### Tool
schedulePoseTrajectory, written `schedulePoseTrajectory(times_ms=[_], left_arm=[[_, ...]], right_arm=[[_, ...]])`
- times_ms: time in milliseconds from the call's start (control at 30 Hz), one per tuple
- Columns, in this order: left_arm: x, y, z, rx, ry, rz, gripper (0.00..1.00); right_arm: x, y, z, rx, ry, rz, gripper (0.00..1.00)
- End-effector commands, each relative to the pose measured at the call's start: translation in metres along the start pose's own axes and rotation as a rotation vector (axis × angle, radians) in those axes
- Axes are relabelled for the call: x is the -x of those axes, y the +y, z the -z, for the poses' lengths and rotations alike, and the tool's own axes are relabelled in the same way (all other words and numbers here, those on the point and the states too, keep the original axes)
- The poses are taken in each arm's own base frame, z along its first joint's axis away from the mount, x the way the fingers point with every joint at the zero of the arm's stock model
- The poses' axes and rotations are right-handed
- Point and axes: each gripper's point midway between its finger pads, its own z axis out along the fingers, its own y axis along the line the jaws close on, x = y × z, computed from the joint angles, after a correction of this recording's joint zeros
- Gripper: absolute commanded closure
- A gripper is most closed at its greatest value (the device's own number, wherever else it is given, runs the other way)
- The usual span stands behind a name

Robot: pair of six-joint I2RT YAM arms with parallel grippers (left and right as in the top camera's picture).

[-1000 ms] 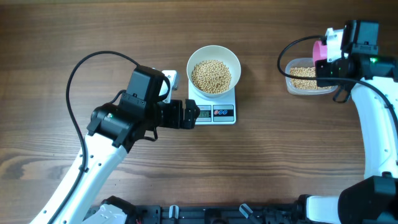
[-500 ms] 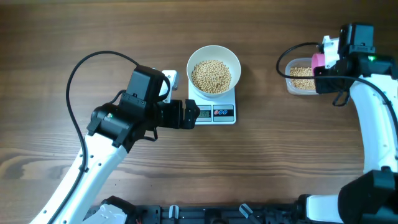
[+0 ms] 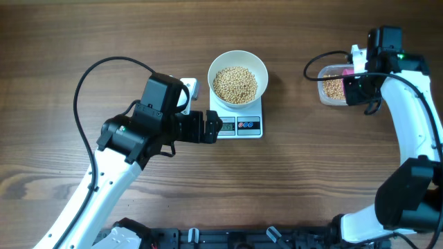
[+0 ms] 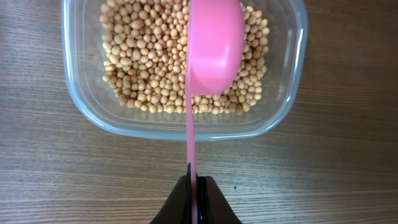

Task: Scoop item into bowl and weigh 150g on scale
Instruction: 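Lower the scoop into the tub and scoop up soybeans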

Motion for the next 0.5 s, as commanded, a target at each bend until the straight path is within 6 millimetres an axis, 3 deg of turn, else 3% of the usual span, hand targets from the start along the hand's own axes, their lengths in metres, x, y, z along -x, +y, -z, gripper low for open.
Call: schedulePoseTrajectory(times_ms=[0,467], left_arm=[[-0.002,-0.002,-0.002,-0.008,0.010,-0.023,0.00],[-0.002,-0.002,-0.002,-0.008,0.010,-0.023,0.00]], right_arm=[[-0.001,-0.001,-0.010,-0.008,0.031,0.012,0.96],[0.000,0.036,-0.009,0.204,0.015,0.011,0.96]])
